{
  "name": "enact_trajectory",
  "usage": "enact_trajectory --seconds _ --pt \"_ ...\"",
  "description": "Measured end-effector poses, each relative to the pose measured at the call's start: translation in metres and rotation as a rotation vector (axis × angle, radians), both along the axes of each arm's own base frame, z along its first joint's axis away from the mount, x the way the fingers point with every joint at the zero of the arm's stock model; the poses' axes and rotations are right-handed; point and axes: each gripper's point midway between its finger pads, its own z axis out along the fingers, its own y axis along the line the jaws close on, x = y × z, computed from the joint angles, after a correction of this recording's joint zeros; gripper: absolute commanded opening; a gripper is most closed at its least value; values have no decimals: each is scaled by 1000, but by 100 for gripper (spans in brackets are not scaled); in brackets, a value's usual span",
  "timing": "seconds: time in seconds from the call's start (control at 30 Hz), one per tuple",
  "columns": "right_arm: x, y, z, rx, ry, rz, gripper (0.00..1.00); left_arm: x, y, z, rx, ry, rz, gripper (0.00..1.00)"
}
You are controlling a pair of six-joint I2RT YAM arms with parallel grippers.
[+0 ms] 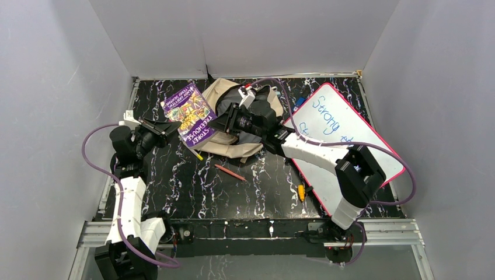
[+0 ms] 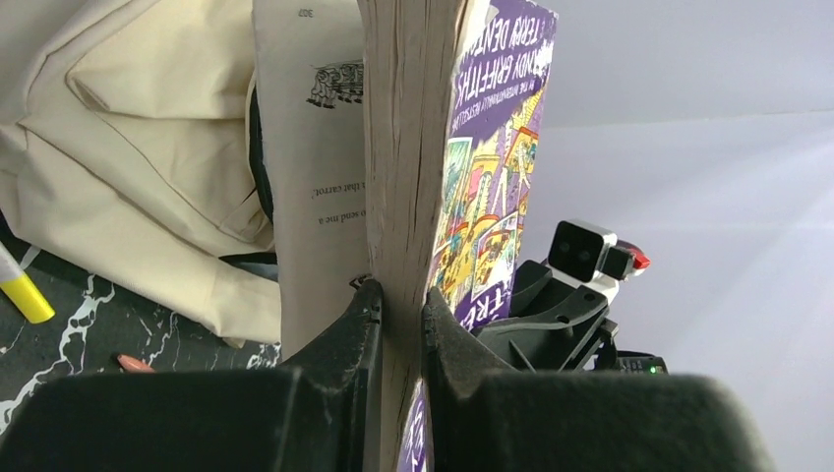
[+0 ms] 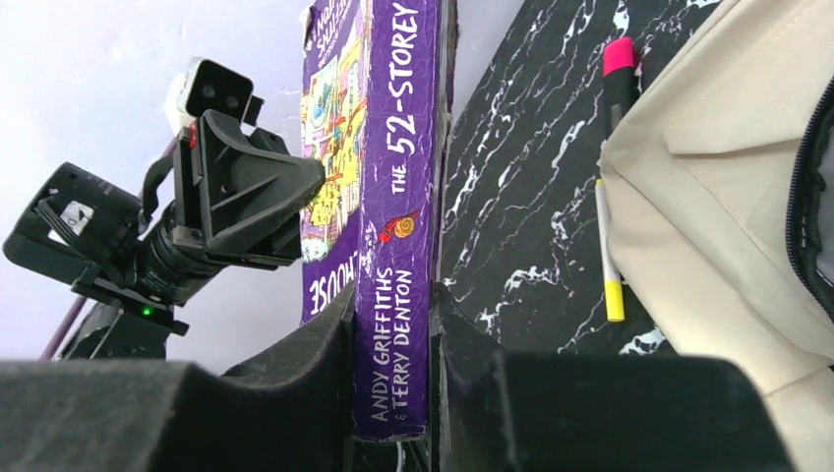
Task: Pack the student bag
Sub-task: Pick up the book from the center of the board.
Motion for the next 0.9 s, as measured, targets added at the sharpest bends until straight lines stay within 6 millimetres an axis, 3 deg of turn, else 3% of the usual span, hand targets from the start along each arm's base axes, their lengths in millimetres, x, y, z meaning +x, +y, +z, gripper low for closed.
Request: enact_trajectory --seconds 0.03,0.07,0.1,0.17,0.23,0.33,0.47,0.63,0.77,0.9 --pt "-1 -1 -1 -1 0 0 0 0 0 -2 0 3 -1 12" --pt "-2 -2 -2 -4 -2 2 0 -1 0 -3 1 5 -2 19" --pt "-2 -2 -2 -4 -5 3 0 -1 -1 -3 4 3 -3 34" --pt "-2 -4 0 -5 -17 5 0 -1 -1 -3 16 -5 -8 56" --pt "-5 -9 5 -18 -36 8 0 -2 -1 -5 40 -10 -15 70" --pt "-7 -26 8 -83 -58 -14 0 -4 1 -4 115 -11 -30 74" --pt "-12 -61 18 -191 -114 -62 0 -2 8 14 284 -52 -44 77" --pt "-39 -107 28 -337 -200 -53 0 -1 5 31 465 -165 -150 78" --pt "-67 -133 24 -440 -234 31 0 -4 -21 27 550 -258 -312 79" --pt "-90 -144 16 -494 -234 140 0 -14 -57 19 596 -356 -497 79"
